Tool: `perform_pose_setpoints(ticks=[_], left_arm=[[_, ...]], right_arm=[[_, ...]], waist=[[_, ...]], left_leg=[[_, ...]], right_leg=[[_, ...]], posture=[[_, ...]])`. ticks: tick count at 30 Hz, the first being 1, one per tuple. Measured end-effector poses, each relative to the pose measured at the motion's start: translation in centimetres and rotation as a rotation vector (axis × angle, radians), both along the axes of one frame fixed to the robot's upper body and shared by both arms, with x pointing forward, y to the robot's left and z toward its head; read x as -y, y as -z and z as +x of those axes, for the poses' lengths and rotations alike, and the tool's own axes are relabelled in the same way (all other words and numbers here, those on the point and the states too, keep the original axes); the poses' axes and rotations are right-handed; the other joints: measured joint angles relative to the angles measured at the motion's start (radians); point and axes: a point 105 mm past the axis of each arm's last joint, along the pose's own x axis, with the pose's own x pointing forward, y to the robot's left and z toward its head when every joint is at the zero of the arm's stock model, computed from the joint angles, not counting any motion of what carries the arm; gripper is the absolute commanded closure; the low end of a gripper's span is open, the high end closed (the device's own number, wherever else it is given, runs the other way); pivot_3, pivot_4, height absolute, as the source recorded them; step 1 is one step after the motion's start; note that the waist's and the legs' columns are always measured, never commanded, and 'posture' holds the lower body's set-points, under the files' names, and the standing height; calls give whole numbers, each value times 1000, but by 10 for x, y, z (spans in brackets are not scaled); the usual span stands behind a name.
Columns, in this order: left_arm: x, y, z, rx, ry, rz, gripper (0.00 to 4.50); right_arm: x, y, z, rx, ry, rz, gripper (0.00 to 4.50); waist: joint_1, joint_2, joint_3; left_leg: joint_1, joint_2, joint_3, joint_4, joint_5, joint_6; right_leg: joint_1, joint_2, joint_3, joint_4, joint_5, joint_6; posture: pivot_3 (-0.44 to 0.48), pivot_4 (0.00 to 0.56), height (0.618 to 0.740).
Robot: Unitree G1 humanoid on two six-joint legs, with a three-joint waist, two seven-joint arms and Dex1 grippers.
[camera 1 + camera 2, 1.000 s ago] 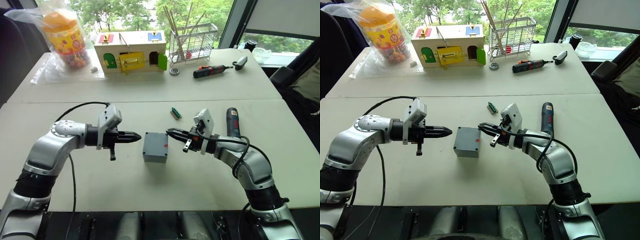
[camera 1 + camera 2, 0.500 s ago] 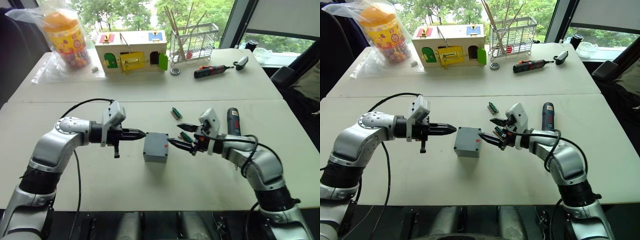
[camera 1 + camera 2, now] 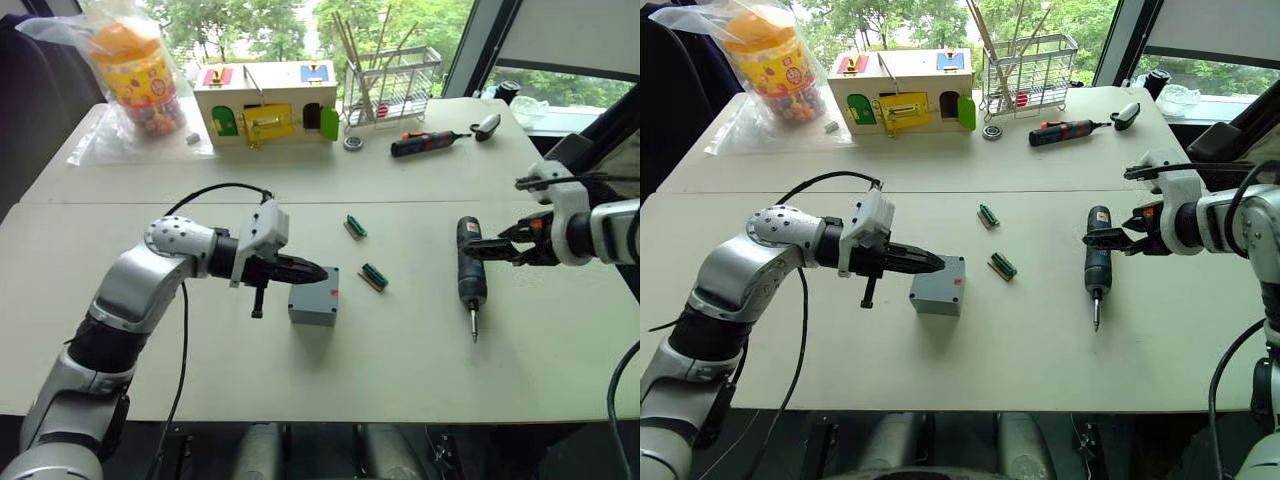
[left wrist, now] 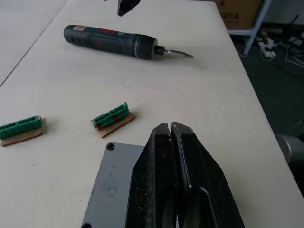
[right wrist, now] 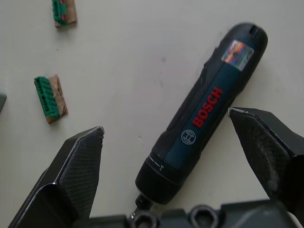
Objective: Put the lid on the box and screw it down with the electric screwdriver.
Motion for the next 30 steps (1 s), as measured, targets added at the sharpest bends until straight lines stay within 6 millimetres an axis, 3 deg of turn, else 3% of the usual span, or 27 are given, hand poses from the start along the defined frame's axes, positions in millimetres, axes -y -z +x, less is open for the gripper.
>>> perform_pose_setpoints(ticks=[4, 13, 16, 21, 27, 30], left_arm=[[-1, 3, 1, 13, -8, 10, 4500], [-3, 8, -1, 18, -56, 0, 4500], [-3, 9, 0, 15, -70, -1, 4500], [-5, 10, -1, 21, -92, -6, 4500], [-8, 13, 2, 13, -116, -5, 4500], [-17, 13, 10, -3, -155, -15, 4500]], right_arm=[[6, 23, 0, -135, 60, -2, 9], [-5, 53, 10, -258, 70, 13, 9], [-7, 57, 11, -261, 47, -17, 715], [-7, 60, 11, -260, 3, -42, 2608], [-5, 60, 15, -248, 3, -38, 2702], [-5, 52, 37, -177, 55, 24, 2702]], waist=[[3, 0, 0], [6, 0, 0], [5, 0, 0], [4, 0, 0], [4, -1, -1], [-6, -1, 0]], left_leg=[[-1, 0, 0, 0, 0, 0], [-1, 0, 0, 0, 0, 0], [-1, 0, 0, 0, 0, 0], [-1, 1, 0, 0, 0, 0], [-1, 1, 0, 1, 0, 0], [0, 0, 2, 2, 0, 0]], right_leg=[[-1, 0, 0, 0, 0, 0], [-1, -1, 0, 0, 0, 0], [-1, -1, 0, 0, 0, 0], [-1, 0, 0, 0, 0, 0], [0, 0, 0, 0, 0, 0], [-1, 0, 1, 1, 0, 0]], posture=[[0, 150, 736], [0, 150, 736], [0, 150, 736], [0, 150, 736], [0, 150, 736], [0, 150, 736]])
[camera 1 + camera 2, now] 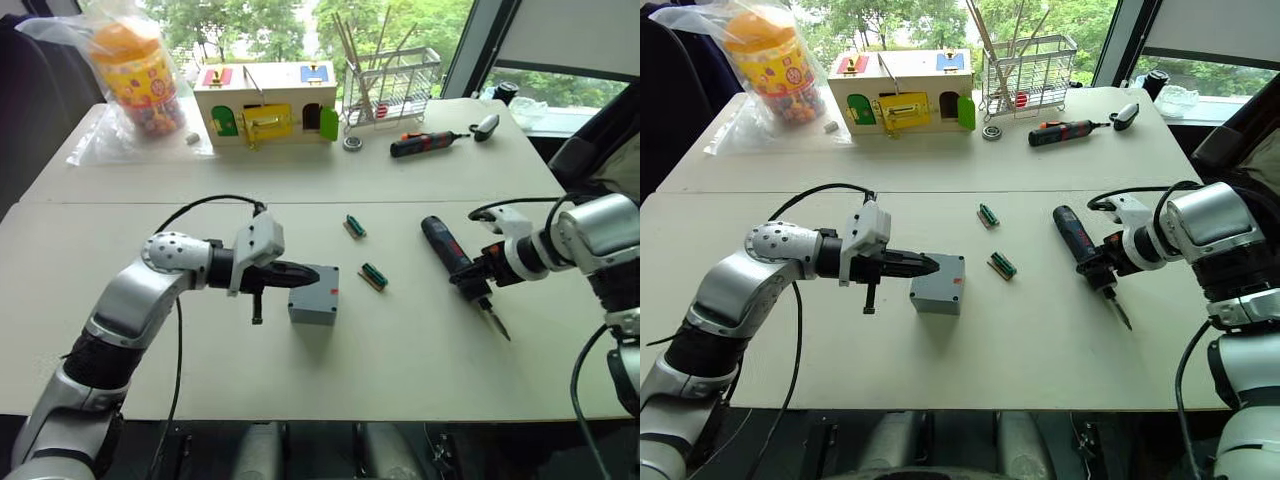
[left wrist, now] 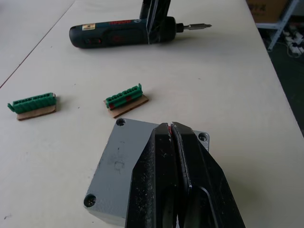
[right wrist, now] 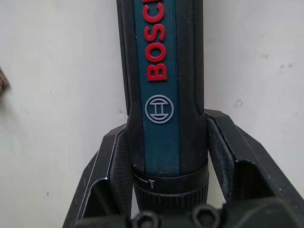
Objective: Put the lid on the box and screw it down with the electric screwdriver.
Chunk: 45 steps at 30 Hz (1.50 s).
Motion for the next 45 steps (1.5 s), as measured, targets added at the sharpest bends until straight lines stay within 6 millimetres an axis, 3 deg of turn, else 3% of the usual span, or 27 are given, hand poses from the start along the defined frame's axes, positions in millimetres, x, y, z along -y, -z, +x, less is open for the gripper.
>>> perform_pose_setpoints(ticks=[2, 4, 7, 9, 12, 15, 18, 22, 25, 33, 45], left_arm=[[-7, -1, 5, -19, -22, -15, 4500], [-11, -3, 10, -37, -31, -34, 4500], [-17, -6, 13, -53, -34, -47, 4500], [-20, -5, 14, -71, -36, -44, 4500], [-20, -4, 12, -97, -23, -47, 4500], [-20, -1, 10, -124, -17, -43, 4500], [-21, 4, 9, -138, -15, -13, 4500], [-18, 16, 9, -153, -12, 30, 4500], [-19, 21, 10, -142, -14, 58, 4500], [-14, 31, 16, -117, -26, 52, 4500], [-11, 32, 16, -112, -27, 45, 4500]], right_arm=[[-7, -31, 22, 129, 36, 75, 2702], [-24, -83, 37, 320, 5, 172, 2702], [-43, -145, 38, 626, -62, 279, 2702], [-67, -161, 32, 818, -117, 436, 2702], [-105, -149, 11, 987, -183, 679, 2702], [-135, -131, -12, 1046, -211, 826, 2702], [-154, -127, -34, 1121, -273, 842, 2702], [-182, -91, -47, 1036, -333, 866, 2702], [-185, -73, -44, 1006, -324, 847, 2702], [-178, -65, -30, 1040, -265, 823, 2702], [-180, -53, -30, 1051, -285, 785, 2702]], waist=[[-7, 5, 3], [-14, 5, 3], [-13, 3, 2], [-17, 1, 0], [-19, 1, 0], [-17, 2, 1], [-15, 1, 1], [-18, 1, 1], [-18, 1, 1], [-18, 1, 1], [-18, 1, 0]], left_leg=[[-1, 0, 0, -1, 0, 0], [-2, 1, -1, -4, 1, -2], [-3, 4, -2, -6, 1, -2], [-3, 5, -2, -6, 1, -1], [-4, 3, -1, -5, 1, -1], [-5, 1, -1, -3, 3, -5], [-1, 0, -2, -2, 2, -4], [0, -1, -2, -2, 2, -3], [0, -1, -2, -2, 2, -3], [0, 0, -3, -3, 3, -4], [0, 0, -3, -3, 2, -4]], right_leg=[[-3, 0, 0, 2, 0, 0], [-5, 1, 0, 1, 0, 0], [-4, 3, -3, 1, 0, 0], [-4, 2, -3, 1, 0, 0], [-5, 0, -3, 1, 0, 0], [-4, -2, -3, 2, 0, 0], [-1, -3, -3, 1, 0, 0], [0, -1, -3, 1, 0, 0], [0, -1, -3, 1, 0, 0], [-1, -1, -3, 1, 0, 0], [0, -1, -3, 1, 0, 0]], posture=[[0, 150, 736], [0, 150, 736], [0, 150, 736], [0, 150, 736], [0, 150, 736], [0, 150, 736], [0, 150, 736], [0, 150, 736], [0, 150, 736], [0, 150, 736], [0, 150, 736]])
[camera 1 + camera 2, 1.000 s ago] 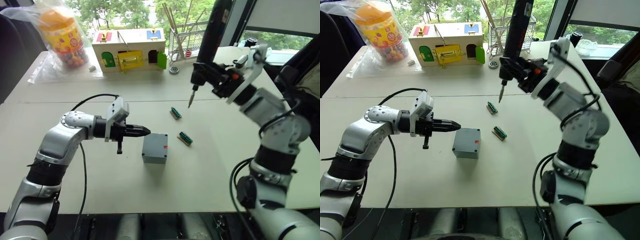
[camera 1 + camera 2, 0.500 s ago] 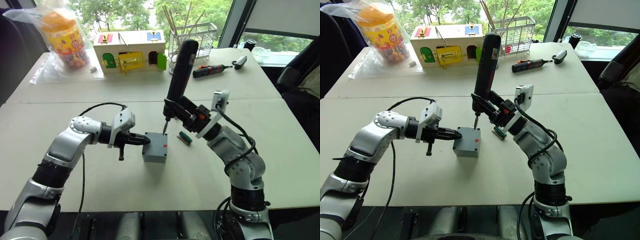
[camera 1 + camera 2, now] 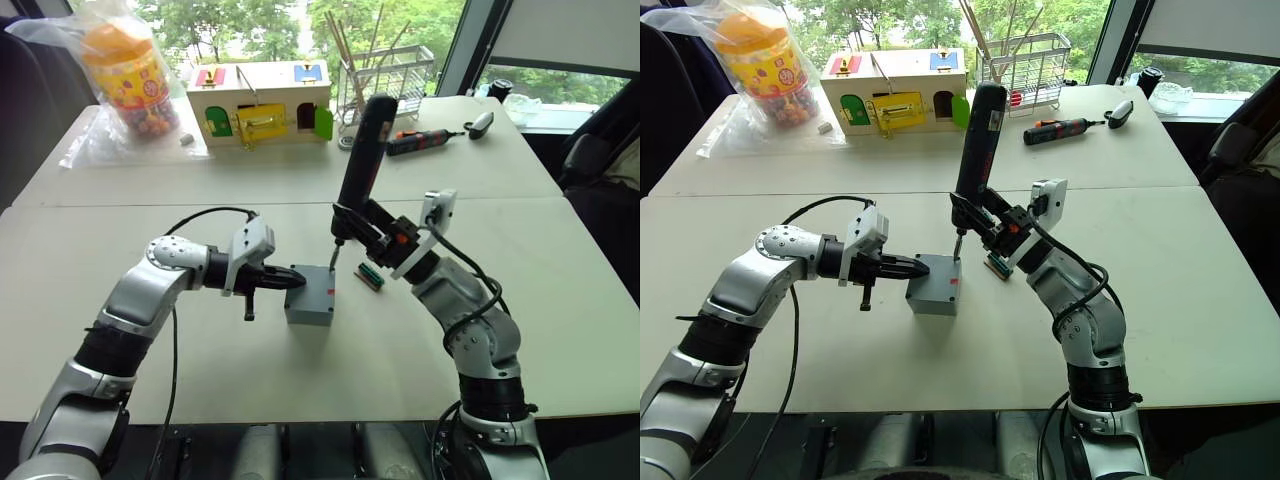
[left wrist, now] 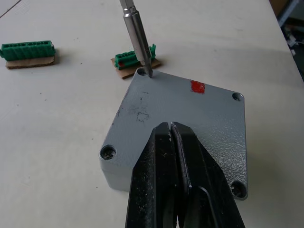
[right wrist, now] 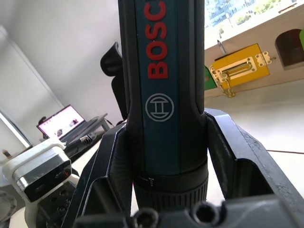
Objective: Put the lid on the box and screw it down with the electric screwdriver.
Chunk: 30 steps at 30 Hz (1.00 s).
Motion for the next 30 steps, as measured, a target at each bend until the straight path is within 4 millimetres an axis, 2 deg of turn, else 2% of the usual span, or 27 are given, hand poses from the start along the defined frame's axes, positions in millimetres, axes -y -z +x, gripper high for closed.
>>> perform_pose_setpoints(ticks=[10, 17, 23, 30], left_arm=[[1, 0, 1, 5, -3, 2, 4500], [0, 2, 1, 6, -5, 12, 4500], [0, 4, -1, 6, 0, 12, 4500], [1, 5, -1, 10, 3, 13, 4500]], right_arm=[[1, 2, 4, 48, 34, -9, 2702], [14, 9, 11, -40, 58, 44, 2702], [12, 11, 8, -51, 47, 47, 2702], [-3, 11, -4, 90, 22, -111, 2702]], waist=[[2, 0, -1], [5, 0, -1], [2, 0, -1], [3, -1, -1]], left_leg=[[3, 0, 0, 0, -1, 1], [10, 0, -1, 0, -1, 2], [12, 1, -1, -1, -1, 2], [15, 0, 0, -2, -2, 3]], right_leg=[[4, 0, 0, 0, 0, 0], [11, 0, 0, -1, 0, 0], [12, 0, 0, -1, 0, 0], [15, 0, 0, -2, 0, 0]], posture=[[0, 150, 736], [0, 150, 736], [0, 150, 736], [0, 150, 736]])
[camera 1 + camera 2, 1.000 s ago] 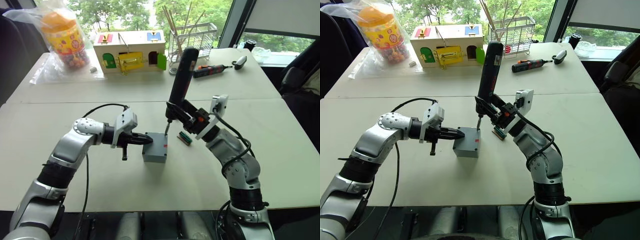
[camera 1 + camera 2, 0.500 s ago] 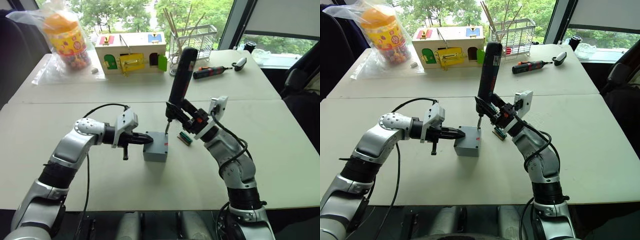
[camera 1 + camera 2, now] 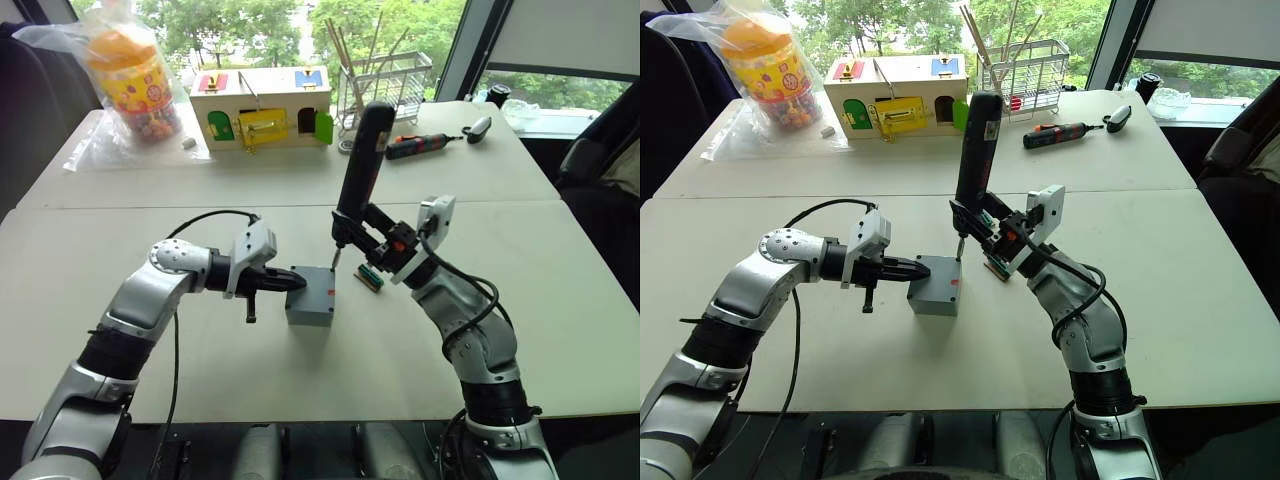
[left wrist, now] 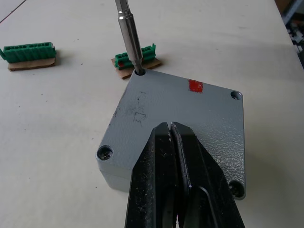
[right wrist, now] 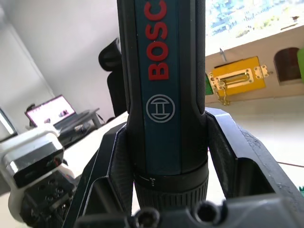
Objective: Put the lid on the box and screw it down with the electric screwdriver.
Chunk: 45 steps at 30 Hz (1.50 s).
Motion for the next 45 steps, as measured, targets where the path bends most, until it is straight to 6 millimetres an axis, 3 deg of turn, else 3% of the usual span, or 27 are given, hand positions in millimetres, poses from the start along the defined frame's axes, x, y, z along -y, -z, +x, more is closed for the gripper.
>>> perform_pose_setpoints(ticks=[6, 18, 24, 33, 38, 45], left_arm=[[1, 3, -1, -2, 1, 1, 4500], [0, 9, -5, -20, -1, 6, 4500], [1, 13, -7, -33, 1, 17, 4500], [3, 12, -6, -33, 10, 19, 4500], [4, 12, -5, -30, 10, 13, 4500], [6, 12, -5, -50, 13, -23, 4500]], right_arm=[[-10, 6, -6, 76, -22, -121, 2702], [-3, 15, -10, 37, 17, -76, 2702], [-3, 19, -11, 21, 22, -73, 2702], [-3, 18, -11, 24, 20, -73, 2702], [-3, 17, -12, 27, 22, -80, 2702], [8, -4, -8, -44, 29, -76, 2702]], waist=[[0, -3, -7], [1, -6, -24], [1, -6, -24], [1, -6, -24], [1, -5, -24], [8, -2, -20]], left_leg=[[1, 1, 0, 0, 0, 0], [4, 2, -1, -1, -1, 2], [22, 4, -1, -7, -6, 9], [21, 5, -1, -7, -8, 12], [21, 5, -1, -7, -8, 12], [16, 4, -1, -7, -8, 12]], right_leg=[[1, 1, 0, 0, 0, 0], [4, 1, 0, -2, 0, 0], [25, 3, -1, -15, -1, -1], [25, 4, 0, -17, -1, -2], [25, 4, 0, -17, -1, -2], [20, 1, 0, -17, -1, -2]], posture=[[0, 150, 736], [0, 150, 736], [0, 150, 736], [0, 150, 736], [0, 150, 736], [0, 150, 736]])
